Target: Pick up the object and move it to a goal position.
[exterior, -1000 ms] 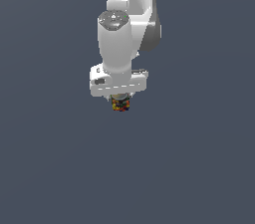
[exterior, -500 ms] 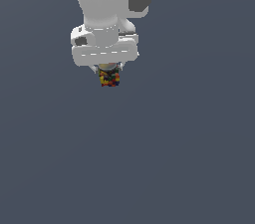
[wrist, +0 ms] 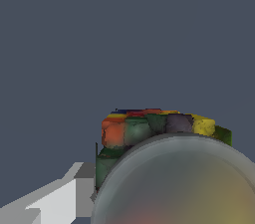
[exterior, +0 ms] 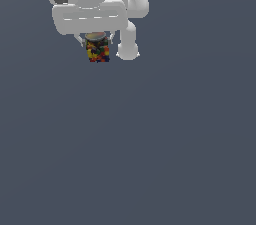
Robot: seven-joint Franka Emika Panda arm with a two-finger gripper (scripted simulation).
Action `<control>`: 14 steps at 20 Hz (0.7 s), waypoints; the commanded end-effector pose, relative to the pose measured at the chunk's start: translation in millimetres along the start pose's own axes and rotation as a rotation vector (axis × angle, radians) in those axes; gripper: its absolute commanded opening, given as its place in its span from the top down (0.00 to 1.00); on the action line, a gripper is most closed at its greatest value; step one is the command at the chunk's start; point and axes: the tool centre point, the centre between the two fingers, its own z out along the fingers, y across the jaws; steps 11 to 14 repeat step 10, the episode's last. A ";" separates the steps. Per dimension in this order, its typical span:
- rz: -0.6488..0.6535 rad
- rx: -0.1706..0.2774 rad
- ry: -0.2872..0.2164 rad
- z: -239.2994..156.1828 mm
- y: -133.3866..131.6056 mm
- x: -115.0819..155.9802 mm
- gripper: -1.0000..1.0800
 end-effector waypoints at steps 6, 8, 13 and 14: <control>-0.001 -0.002 0.002 -33.7 10.3 -15.0 1.00; -0.001 -0.002 0.002 -36.8 11.5 -16.3 1.00; -0.001 -0.002 0.002 -37.9 11.9 -16.8 1.00; -0.001 -0.002 0.002 -37.9 11.9 -16.8 1.00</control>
